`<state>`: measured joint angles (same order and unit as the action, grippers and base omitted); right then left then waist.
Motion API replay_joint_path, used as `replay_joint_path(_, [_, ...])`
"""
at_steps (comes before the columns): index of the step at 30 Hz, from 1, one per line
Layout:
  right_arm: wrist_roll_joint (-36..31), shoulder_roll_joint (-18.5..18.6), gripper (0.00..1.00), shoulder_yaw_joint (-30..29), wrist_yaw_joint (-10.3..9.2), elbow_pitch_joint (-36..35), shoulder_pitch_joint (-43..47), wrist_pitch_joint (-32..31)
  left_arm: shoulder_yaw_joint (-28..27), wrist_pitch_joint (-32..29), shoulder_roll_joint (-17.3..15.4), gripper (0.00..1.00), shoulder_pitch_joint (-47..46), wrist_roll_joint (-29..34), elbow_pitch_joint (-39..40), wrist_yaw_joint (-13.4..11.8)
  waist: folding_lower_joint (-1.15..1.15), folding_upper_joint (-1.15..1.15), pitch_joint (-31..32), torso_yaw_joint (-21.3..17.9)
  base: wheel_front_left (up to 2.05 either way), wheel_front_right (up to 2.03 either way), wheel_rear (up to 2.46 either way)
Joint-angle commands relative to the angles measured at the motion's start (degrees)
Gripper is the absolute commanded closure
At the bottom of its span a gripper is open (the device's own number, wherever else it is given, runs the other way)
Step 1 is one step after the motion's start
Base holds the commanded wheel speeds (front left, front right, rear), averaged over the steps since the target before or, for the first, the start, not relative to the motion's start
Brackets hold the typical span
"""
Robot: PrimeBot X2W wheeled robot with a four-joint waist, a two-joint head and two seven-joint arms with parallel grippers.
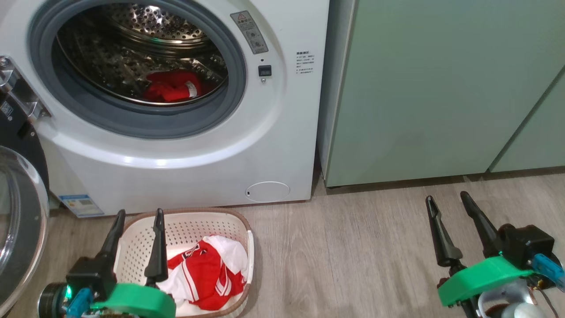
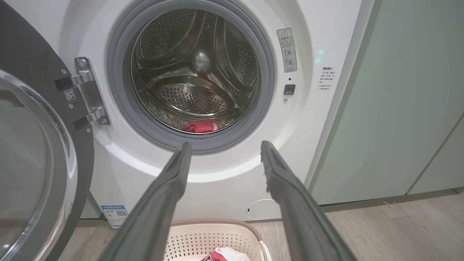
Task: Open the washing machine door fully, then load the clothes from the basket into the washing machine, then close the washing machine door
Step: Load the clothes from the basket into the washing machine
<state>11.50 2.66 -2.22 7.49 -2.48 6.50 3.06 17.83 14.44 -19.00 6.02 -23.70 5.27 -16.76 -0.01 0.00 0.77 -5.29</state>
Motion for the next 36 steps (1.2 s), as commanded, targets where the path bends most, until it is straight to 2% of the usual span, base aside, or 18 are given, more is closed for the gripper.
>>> replay_joint_path(1, [-0.24,0.21,0.0,1.31,0.0,-1.91,-1.6,0.35,-2.47,0.55,-0.42,0.0,-2.05,0.6,1.42,0.11,0.01,0.0,-0.01,0.05,0.0,0.0,0.0])
replay_joint_path(16, [0.06,0.21,0.0,1.4,0.0,-1.44,-1.8,0.72,-2.66,0.55,-0.09,0.0,-2.49,0.76,1.08,0.25,0.01,0.0,-0.51,0.65,0.0,0.0,0.0])
replay_joint_path(22, [0.35,0.21,0.0,1.37,0.0,-2.0,-2.31,0.89,-2.16,0.2,-0.07,0.0,-4.67,1.05,0.66,0.68,0.01,0.0,-3.25,1.51,0.0,0.0,0.0])
replay_joint_path(30, [0.03,0.21,0.0,2.09,0.0,-4.24,-7.03,1.51,-0.87,-3.28,0.49,0.0,-15.96,0.7,-4.09,3.07,0.01,0.0,-14.32,2.28,0.0,0.0,0.0])
replay_joint_path(36, [-0.09,0.21,0.0,3.67,0.0,-4.86,-12.3,2.77,-0.54,-6.82,1.58,0.0,-27.75,-2.34,-17.49,7.52,0.01,0.0,-24.37,1.25,0.0,0.0,0.0])
